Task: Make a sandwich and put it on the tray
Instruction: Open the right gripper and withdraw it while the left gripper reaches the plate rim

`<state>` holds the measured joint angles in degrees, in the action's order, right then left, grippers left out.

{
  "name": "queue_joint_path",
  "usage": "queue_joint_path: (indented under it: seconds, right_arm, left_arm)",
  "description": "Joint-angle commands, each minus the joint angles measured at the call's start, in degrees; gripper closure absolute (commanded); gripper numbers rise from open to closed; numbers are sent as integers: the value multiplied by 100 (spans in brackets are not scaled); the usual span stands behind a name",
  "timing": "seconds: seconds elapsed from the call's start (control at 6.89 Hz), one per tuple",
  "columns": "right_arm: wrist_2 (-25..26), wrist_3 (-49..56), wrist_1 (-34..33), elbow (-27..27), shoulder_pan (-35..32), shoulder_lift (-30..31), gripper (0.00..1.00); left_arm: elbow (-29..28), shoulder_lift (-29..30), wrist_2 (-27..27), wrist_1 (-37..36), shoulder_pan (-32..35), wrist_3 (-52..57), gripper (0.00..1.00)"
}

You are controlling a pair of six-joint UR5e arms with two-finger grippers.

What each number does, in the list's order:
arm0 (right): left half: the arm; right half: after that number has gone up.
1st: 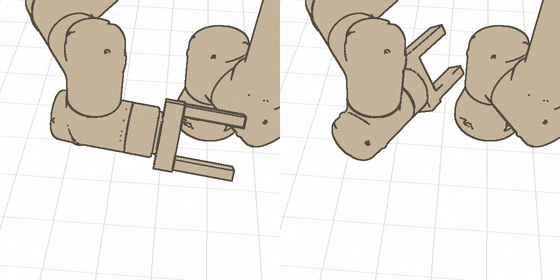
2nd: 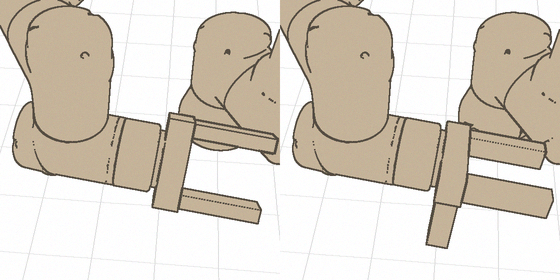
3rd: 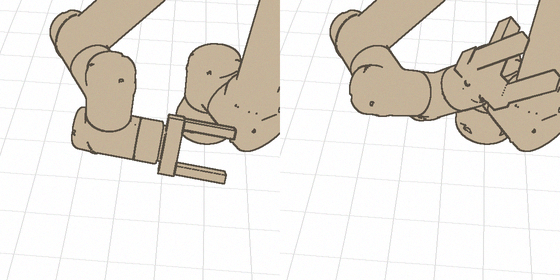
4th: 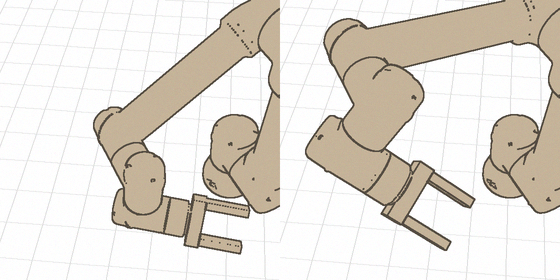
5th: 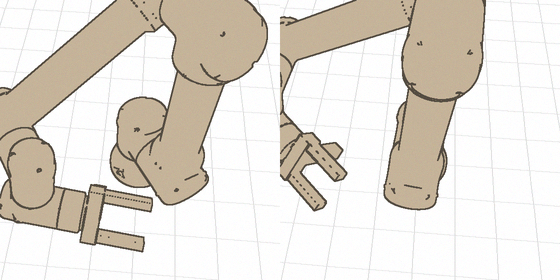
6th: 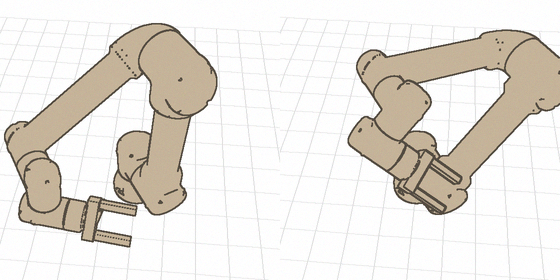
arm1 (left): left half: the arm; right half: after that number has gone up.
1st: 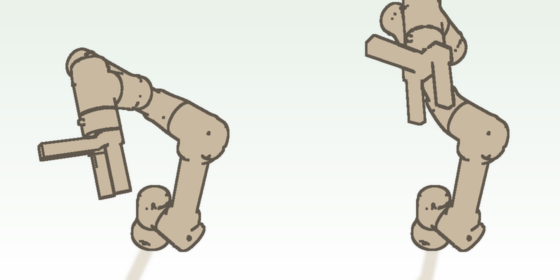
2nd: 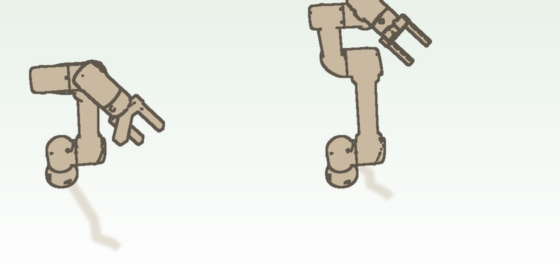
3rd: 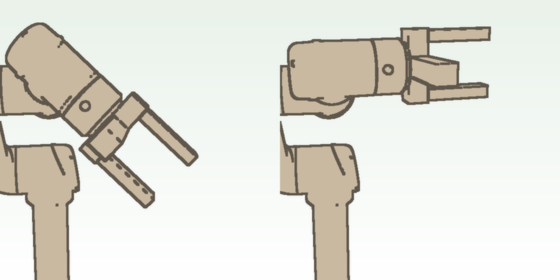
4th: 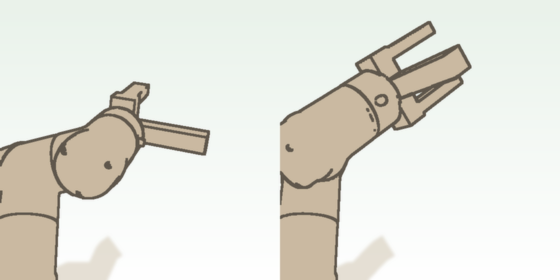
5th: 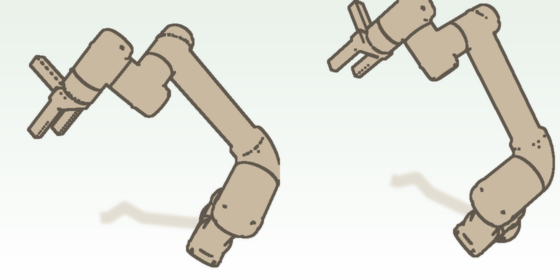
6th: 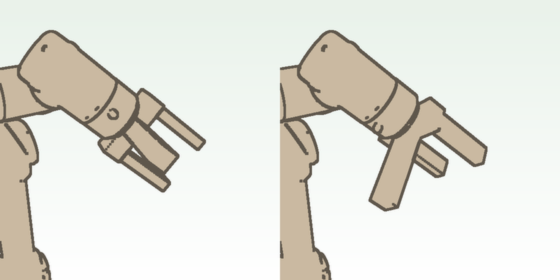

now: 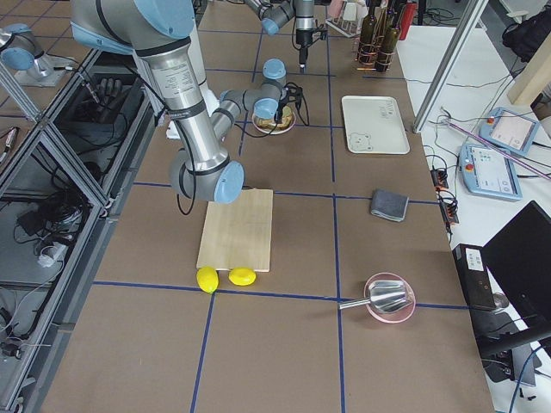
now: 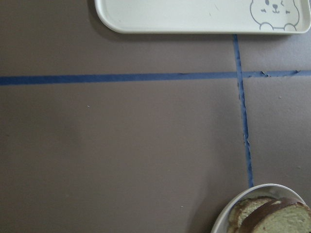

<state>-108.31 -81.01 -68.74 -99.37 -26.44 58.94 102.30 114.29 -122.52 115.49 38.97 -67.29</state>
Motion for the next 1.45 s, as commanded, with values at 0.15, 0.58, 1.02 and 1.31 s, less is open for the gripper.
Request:
queue_joint_path:
  seconds: [0.15, 0.58, 1.02, 1.31]
  right_arm:
    - [-979, 6, -25, -169, -965, -14, 0]
    - [-1499, 15, -34, -240, -1582, 12, 0]
    - [-1535, 24, -43, -258, -1803, 56, 0]
    - [-1553, 24, -51, -267, -1882, 74, 0]
  left_arm:
    - [-228, 199, 387, 0, -775, -285, 40]
    - [-534, 312, 605, 157, -1127, -293, 60]
    - [-888, 313, 615, 607, -1233, -293, 60]
    - [-931, 322, 615, 607, -1321, -302, 67]
